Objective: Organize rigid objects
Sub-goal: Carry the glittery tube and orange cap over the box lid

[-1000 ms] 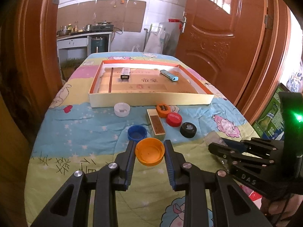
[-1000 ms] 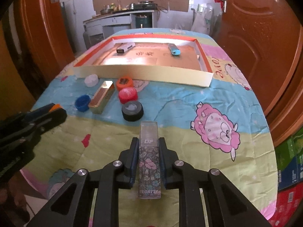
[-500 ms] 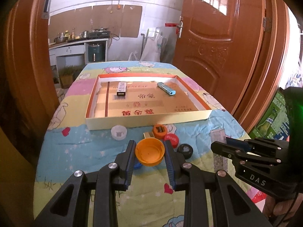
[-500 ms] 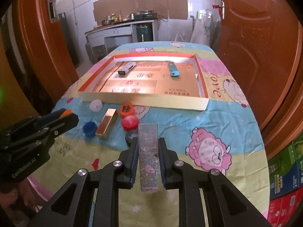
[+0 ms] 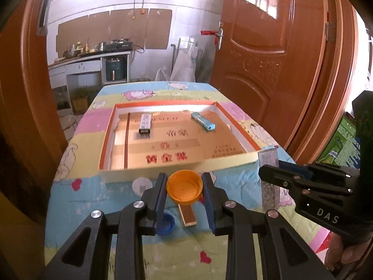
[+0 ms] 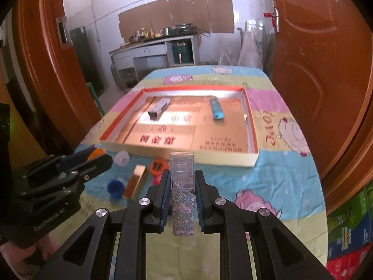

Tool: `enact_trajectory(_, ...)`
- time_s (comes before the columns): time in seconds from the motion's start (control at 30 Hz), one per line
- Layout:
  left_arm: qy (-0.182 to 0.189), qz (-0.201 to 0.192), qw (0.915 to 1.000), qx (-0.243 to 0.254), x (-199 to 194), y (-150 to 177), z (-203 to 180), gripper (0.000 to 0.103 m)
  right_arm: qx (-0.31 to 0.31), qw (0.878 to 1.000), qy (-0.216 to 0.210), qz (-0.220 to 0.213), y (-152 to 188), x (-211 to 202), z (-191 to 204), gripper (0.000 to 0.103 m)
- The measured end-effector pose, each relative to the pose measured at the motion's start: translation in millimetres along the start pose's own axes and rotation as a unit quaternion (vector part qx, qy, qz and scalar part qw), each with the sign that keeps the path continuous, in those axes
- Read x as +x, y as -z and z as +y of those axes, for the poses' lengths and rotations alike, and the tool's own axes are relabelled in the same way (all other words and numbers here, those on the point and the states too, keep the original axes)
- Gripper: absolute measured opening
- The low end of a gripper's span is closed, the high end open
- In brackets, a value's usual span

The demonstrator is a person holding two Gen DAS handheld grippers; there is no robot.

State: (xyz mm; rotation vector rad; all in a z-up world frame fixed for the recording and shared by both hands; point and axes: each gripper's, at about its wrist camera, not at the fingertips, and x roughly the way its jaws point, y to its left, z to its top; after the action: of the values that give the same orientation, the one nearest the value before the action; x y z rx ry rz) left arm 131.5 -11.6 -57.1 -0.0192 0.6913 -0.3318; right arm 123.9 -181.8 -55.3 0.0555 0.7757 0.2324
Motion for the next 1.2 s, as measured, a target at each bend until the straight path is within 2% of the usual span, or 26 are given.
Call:
enact_trajectory(0.4,-0.006,-0.029,0.9995,0.005,12,-54,-1,0.030,0.008,0.999,0.003,-0.037,-38,0,-16,0.020)
enact_trajectory(0.63,-0.009,-0.032,0.9993,0.016,27,-76,-4,0.030,0.013,0.999,0.010,-0.050,-59,7,-31,0.020)
enact_trajectory(1.2,-0.003,0.013,0.9998,0.013,89,-104,2,0.030,0.030,0.999,0.013,-0.021,-97,57,-68,0.020)
